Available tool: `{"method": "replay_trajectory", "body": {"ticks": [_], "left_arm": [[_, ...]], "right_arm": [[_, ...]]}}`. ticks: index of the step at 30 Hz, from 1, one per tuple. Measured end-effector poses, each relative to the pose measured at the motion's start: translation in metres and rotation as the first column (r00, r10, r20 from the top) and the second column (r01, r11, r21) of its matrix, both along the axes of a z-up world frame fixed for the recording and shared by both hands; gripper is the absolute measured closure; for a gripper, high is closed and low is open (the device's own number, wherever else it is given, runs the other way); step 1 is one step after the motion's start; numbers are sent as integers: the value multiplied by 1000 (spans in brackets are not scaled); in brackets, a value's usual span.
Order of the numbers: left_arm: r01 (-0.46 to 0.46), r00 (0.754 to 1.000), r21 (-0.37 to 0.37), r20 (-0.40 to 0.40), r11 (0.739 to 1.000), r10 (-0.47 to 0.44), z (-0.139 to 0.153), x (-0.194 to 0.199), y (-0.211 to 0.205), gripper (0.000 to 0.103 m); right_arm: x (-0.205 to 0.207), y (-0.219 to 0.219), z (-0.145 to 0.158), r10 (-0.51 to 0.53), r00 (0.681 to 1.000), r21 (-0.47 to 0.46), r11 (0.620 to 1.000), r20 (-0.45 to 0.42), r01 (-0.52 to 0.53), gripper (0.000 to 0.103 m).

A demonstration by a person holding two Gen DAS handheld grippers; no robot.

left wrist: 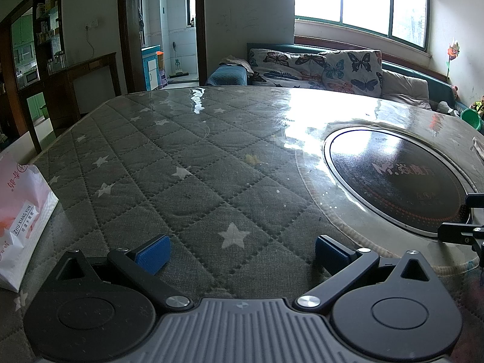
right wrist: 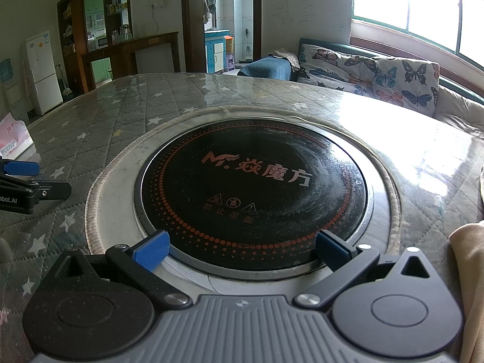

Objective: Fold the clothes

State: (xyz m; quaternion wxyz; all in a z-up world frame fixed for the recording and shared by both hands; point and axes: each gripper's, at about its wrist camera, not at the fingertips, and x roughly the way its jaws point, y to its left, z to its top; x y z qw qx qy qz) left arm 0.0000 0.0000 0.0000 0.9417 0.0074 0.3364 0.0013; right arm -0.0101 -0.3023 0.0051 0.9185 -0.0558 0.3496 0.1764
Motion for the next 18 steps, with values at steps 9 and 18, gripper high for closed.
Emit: {"method": "replay_trajectory", "body": {"ticks": [9, 18], "left_arm": [[0, 1000, 0, 0, 1000, 0, 0, 1, 0, 0], [0, 1000, 0, -1, 1000, 0, 3, -2, 3, 0]], "right_arm": [[0, 0, 0, 0, 1000, 0, 1000, 0, 0, 0], [2, 0, -1, 0, 1000, -2, 1000, -1, 0, 0]]}}
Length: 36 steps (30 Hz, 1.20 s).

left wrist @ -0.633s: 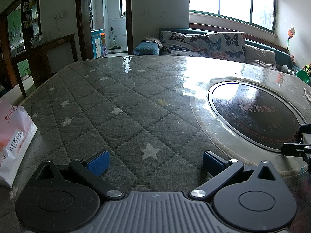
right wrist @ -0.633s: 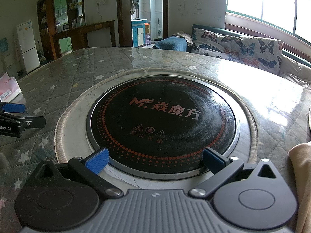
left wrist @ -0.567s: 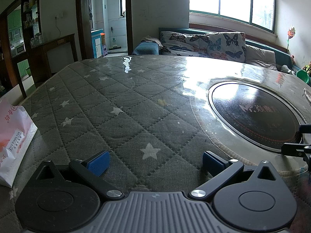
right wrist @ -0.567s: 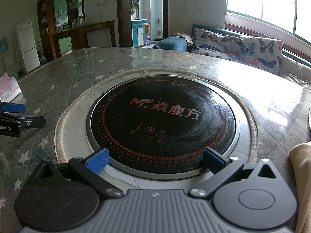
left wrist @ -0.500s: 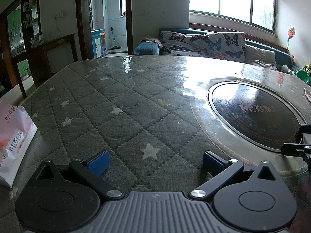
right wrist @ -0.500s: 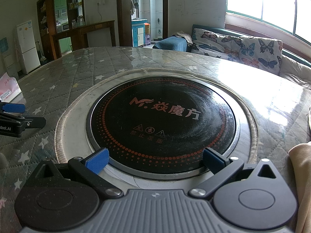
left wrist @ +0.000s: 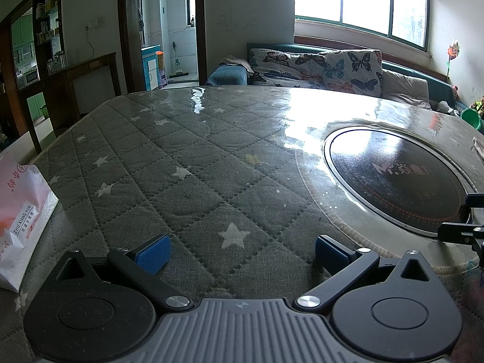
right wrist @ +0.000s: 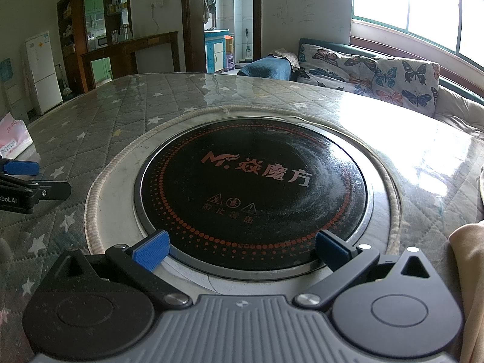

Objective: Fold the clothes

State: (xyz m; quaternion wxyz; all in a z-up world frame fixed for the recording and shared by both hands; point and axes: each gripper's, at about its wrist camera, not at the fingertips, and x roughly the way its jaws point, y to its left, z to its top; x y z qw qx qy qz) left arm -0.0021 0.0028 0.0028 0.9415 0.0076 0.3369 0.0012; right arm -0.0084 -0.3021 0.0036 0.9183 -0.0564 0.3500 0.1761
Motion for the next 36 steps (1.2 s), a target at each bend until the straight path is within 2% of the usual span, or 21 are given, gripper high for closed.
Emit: {"method": "replay_trajectory", "body": {"ticks": [36], "left_arm": [[-2, 1000, 5, -2, 1000, 2, -5, 5, -1, 0]], "right_arm": [[1, 2, 3, 28, 1000, -5, 1000, -11, -28, 0]]}}
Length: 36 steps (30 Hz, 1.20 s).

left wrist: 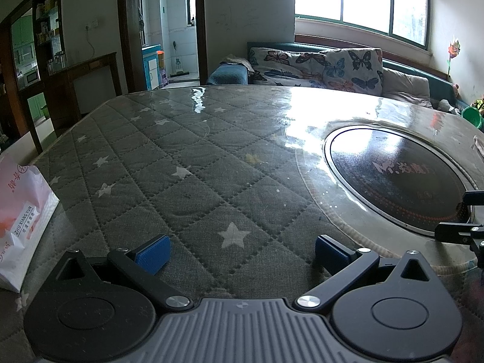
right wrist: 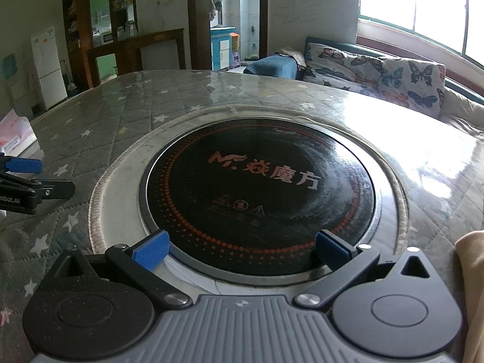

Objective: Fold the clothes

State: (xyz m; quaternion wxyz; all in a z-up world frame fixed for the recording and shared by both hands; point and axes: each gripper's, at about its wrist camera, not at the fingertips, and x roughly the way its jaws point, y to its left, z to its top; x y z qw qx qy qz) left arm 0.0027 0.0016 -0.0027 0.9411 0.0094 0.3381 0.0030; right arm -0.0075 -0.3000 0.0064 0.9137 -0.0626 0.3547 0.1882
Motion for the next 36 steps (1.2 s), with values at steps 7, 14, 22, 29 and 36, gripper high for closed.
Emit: {"method": "replay_trajectory", "body": {"ticks": [7, 14, 22, 29, 36], "left_arm": [[0, 1000, 2, -1, 1000, 0, 4, 2, -3, 0], [1, 1000, 4, 0, 1000, -1, 4, 3, -4, 0], [-4, 1000, 2, 1, 1000, 4, 3, 2, -6, 0], [-4, 1000, -6, 4, 1000, 4, 1, -2, 7, 0], [-4, 1000, -3, 3, 1000, 4, 2, -2, 4, 0]], "right_arm": [[-1, -2, 1, -3, 1000, 0, 1000, -1, 3, 0], [-1, -2, 1, -6, 1000, 1, 1000, 1, 6, 0], [-1, 0, 0, -11, 1000, 3, 1000, 3, 11, 0], [-1, 1, 0, -12, 1000, 3, 1000, 3, 12, 0], [-2, 0, 0, -12, 1000, 4, 1000, 3, 12, 0]]}}
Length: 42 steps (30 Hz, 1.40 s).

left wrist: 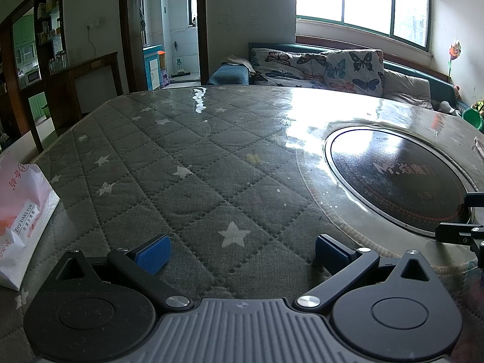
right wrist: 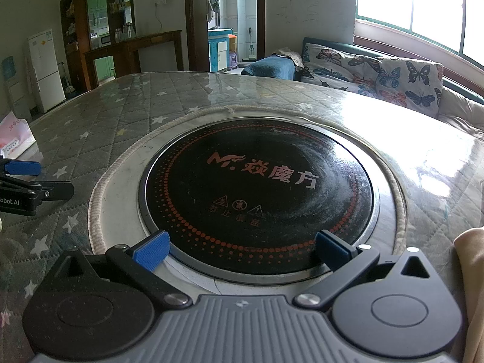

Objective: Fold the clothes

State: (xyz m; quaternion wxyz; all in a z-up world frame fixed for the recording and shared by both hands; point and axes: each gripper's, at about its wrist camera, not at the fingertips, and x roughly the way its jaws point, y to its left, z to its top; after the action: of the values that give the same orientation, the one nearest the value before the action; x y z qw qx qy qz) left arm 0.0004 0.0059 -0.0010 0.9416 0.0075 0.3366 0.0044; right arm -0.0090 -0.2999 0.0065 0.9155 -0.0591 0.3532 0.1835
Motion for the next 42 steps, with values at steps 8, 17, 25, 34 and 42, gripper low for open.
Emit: {"method": "replay_trajectory", "body": {"ticks": [8, 17, 25, 34, 42], "left_arm": [[-1, 1000, 8, -1, 1000, 1, 2, 0, 1, 0], [43, 999, 38, 25, 998, -44, 18, -11, -19, 0], [180, 983, 27, 17, 983, -180, 33, -18, -60, 0], [307, 952, -24, -1, 951, -307, 49, -5, -107, 0], [426, 904, -37, -20, 904, -427, 52, -4, -153, 0]], "right_arm": [[0, 0, 0, 0, 1000, 0, 1000, 0, 0, 0], [-7, -7, 5, -42, 999, 9, 999, -21, 42, 0], [-42, -24, 20, -77, 997, -15, 997, 17, 77, 0], [-91, -59, 33, -184, 981, -11, 983, 58, 185, 0], [-128, -91, 46, -281, 956, 5, 959, 87, 282, 0]]}}
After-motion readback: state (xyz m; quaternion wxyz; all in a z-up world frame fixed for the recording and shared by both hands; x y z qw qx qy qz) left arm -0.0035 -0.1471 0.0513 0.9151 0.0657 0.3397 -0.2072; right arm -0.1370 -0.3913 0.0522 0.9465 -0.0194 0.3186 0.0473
